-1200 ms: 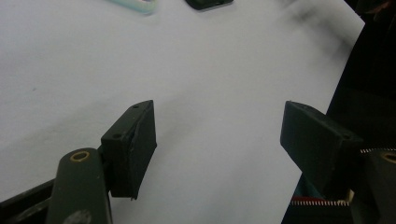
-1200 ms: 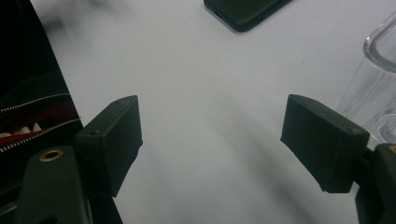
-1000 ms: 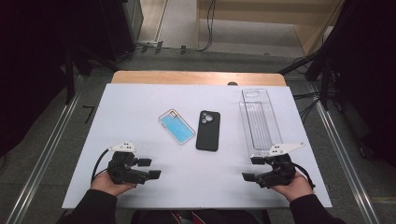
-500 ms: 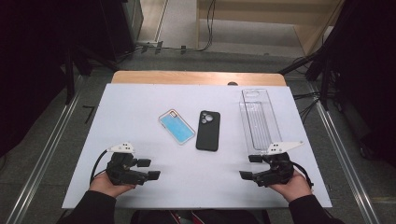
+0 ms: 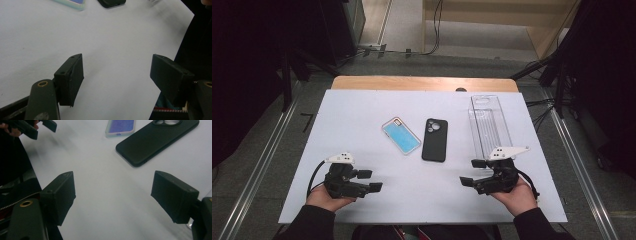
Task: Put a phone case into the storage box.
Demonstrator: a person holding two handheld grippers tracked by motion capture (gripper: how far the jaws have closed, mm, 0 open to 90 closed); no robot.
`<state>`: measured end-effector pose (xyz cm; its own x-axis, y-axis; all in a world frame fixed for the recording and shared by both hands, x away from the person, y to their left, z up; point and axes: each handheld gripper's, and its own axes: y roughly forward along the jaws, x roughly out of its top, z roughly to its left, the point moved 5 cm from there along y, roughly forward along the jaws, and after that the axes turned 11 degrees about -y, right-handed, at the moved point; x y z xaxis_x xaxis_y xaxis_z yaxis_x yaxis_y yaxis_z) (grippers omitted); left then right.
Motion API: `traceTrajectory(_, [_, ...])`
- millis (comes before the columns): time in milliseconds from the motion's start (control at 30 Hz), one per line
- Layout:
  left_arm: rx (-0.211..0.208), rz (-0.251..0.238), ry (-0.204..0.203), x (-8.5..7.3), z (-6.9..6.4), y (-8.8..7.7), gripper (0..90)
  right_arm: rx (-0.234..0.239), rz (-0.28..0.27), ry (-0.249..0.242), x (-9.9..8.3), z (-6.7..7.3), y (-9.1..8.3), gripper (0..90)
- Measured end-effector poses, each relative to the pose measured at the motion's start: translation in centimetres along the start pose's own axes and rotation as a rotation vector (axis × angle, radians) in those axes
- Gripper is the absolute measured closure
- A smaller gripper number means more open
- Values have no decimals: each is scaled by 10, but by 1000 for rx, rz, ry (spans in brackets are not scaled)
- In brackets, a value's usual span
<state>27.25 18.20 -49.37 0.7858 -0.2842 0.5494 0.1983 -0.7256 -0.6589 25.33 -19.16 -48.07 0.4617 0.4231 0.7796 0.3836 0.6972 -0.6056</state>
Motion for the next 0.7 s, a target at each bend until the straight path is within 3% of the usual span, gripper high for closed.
traceTrajectory(700, [-5, 0, -5, 0, -1, 0, 272, -22, -20, 11, 29, -5, 27, 159])
